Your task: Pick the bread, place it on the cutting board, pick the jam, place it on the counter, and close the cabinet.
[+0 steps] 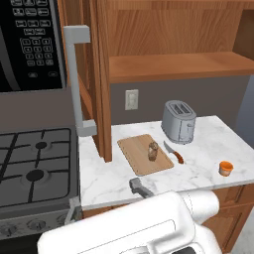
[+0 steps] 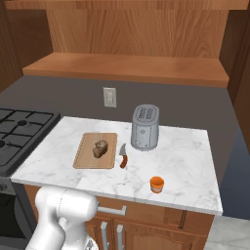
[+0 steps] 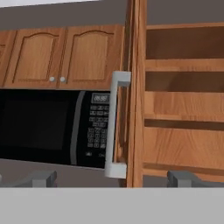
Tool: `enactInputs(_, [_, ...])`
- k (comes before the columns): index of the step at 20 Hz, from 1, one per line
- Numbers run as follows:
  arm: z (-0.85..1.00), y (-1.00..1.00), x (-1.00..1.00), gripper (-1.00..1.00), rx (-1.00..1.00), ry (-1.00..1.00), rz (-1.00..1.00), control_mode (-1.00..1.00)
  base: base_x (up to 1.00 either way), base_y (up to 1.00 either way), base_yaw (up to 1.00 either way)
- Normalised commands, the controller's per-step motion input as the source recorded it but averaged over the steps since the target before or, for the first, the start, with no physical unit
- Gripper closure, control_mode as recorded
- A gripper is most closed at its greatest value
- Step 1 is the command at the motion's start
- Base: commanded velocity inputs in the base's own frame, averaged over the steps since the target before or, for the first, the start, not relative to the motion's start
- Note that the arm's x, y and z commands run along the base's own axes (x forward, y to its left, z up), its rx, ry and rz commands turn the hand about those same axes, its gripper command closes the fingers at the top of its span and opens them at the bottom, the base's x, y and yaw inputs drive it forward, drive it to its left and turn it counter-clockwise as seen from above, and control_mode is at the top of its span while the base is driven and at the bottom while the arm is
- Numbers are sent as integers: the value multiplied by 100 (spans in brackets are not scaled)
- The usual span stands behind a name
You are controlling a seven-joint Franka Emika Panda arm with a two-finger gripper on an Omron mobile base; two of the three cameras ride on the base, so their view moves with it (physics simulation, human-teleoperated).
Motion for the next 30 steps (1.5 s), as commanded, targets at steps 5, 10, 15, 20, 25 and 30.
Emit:
enactInputs(5, [-3,16,41,-100,0,-5,-3,-100,0,0,0])
enactInputs(10, [0,20,44,-100,0,-5,-2,-100,0,0,0])
enactInputs(15, [0,13,34,-100,0,-3,-3,-100,0,0,0])
enactInputs(20, [-1,5,31,-100,0,-1,-5,-100,0,0,0])
enactInputs(25, [0,5,22,-100,0,0,-6,-100,0,0,0])
enactInputs(30, [0,5,19,-100,0,-1,-6,-100,0,0,0])
